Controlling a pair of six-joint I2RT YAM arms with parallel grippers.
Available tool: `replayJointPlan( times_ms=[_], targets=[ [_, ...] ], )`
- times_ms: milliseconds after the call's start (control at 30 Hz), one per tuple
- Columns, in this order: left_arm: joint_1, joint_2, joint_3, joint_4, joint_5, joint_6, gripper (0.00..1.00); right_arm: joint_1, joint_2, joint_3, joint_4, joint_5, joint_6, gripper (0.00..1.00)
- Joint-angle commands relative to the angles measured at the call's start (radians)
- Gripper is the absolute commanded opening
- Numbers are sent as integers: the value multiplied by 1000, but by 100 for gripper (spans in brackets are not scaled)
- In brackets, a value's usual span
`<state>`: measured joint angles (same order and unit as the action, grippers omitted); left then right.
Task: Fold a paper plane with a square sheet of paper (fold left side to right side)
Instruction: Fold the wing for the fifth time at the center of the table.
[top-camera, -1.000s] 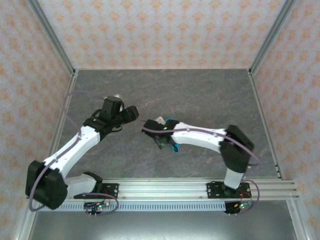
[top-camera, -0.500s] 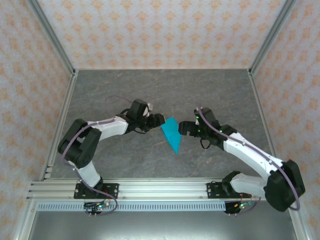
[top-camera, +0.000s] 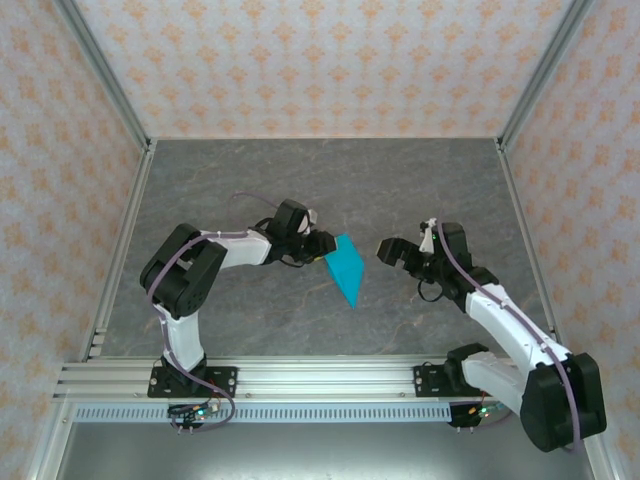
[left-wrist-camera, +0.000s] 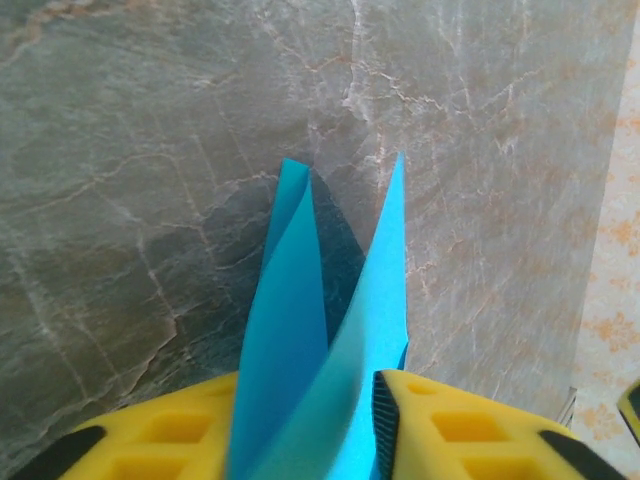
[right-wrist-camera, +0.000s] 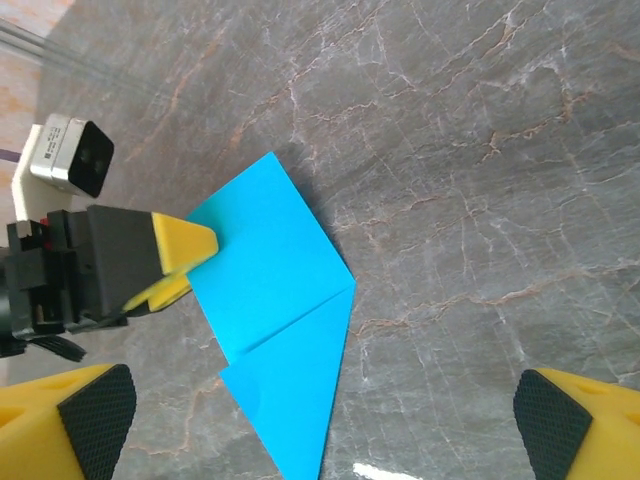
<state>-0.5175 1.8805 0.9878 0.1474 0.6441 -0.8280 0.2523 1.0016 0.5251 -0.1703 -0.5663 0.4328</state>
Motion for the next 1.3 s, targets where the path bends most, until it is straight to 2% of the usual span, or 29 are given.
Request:
replayJointPlan(
  times_ms=[0, 133, 300, 433, 633, 800, 1033, 1267],
  targets=[
    [-2, -16, 14, 27, 17, 61, 21, -27, -10, -32, 138, -115, 10, 100],
    [17, -57, -21, 67, 76, 125, 7, -27, 33, -23, 170, -180, -46, 97],
    [33, -155, -45, 11, 115, 252, 1, -23, 132, 0, 239, -327, -88, 94],
    [43, -209, -73, 4, 179, 348, 0, -21, 213, -2, 372, -416, -77, 93],
    [52, -257, -109, 59, 290, 358, 0, -22, 350, -16, 627, -507, -11, 88],
    [52, -302, -120, 73, 353, 369, 0, -21, 436, -13, 762, -587, 20, 83],
    [48, -305, -117, 83, 405, 374, 0, -21, 495, -5, 830, -654, 38, 76],
    [47, -298, -112, 87, 414, 372, 0, 2, 526, 15, 825, -697, 40, 62]
  ],
)
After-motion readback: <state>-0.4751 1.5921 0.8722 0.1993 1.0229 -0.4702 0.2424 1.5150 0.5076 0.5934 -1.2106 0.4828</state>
